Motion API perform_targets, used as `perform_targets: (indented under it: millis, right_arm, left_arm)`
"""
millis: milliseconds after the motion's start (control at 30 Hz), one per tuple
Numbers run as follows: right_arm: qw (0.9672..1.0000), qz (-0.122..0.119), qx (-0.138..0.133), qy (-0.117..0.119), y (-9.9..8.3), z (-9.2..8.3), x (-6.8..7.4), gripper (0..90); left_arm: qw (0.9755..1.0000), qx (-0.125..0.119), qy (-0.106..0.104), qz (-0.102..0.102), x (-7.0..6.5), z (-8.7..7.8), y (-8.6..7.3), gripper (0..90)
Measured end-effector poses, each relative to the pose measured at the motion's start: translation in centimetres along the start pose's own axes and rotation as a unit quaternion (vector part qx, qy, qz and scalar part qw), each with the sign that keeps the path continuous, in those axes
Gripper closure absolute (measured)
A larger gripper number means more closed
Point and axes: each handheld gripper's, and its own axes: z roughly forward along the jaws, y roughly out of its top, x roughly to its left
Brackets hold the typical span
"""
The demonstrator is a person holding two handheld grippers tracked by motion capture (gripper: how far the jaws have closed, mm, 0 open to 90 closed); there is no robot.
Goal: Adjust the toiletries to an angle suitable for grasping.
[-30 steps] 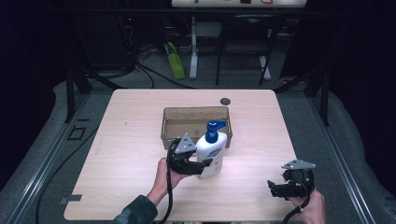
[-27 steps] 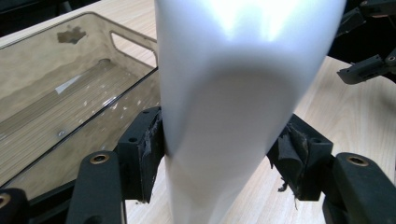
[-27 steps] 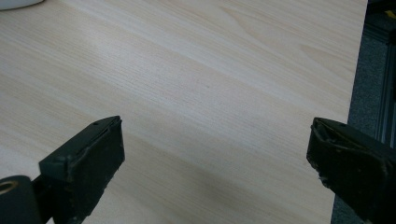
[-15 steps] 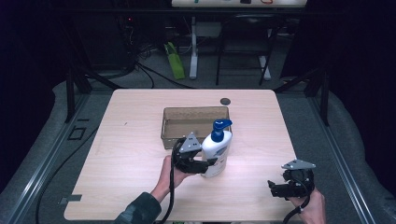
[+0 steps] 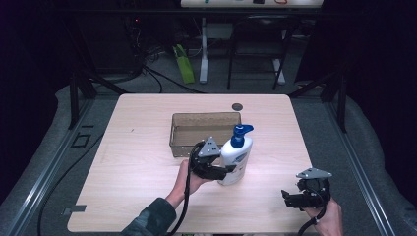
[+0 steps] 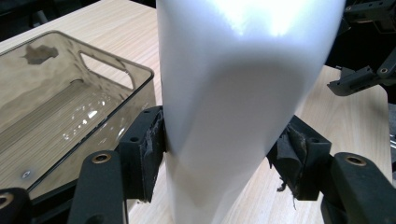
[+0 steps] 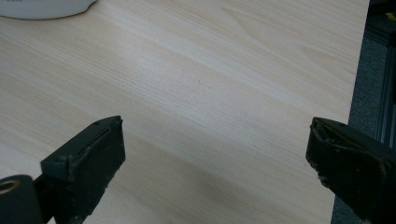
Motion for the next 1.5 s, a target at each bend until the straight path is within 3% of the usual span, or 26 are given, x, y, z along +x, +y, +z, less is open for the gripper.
perform_targets:
  millis: [500,733,833,933,1033,1267,1367,1500]
  right_arm:
    - [1.0000,0.003,0.000,0.004,0.0,-0.1,0.1,4.0]
    - [1.0000,0.003,-0.003,0.006,0.0,-0.2,-0.1,4.0]
    - [1.0000,0.003,-0.003,0.005,0.0,-0.2,-0.1,4.0]
    - [1.0000,0.001,-0.003,0.005,0.1,-0.2,0.1,4.0]
    - [1.0000,-0.003,-0.002,0.005,0.2,-0.2,0.3,4.0]
    - [1.0000,-0.001,0.001,0.002,0.2,-0.2,0.4,4.2]
    - [1.0000,-0.005,0.002,0.004,0.2,-0.1,0.6,3.8]
    - [0.9999,-0.008,0.010,0.007,0.2,0.1,0.8,3.6]
  left_arm:
    - [0.9998,0.008,-0.008,0.014,-0.7,2.2,1.6,38.8]
    - [0.9991,0.027,0.000,0.033,-1.0,2.5,2.2,38.4]
    - [0.9989,0.033,0.002,0.034,-0.9,1.9,2.2,36.6]
    - [0.9988,0.041,0.012,0.023,-0.6,1.3,2.1,26.4]
    - [0.9974,0.069,0.022,0.002,-0.1,0.0,1.7,14.6]
    - [0.9960,0.082,0.032,-0.015,0.8,-3.2,0.3,11.1]
    - [0.9941,0.096,0.049,-0.014,1.3,-5.6,-0.8,9.4]
    - [0.9929,0.096,0.066,-0.023,1.8,-7.3,-1.7,7.9]
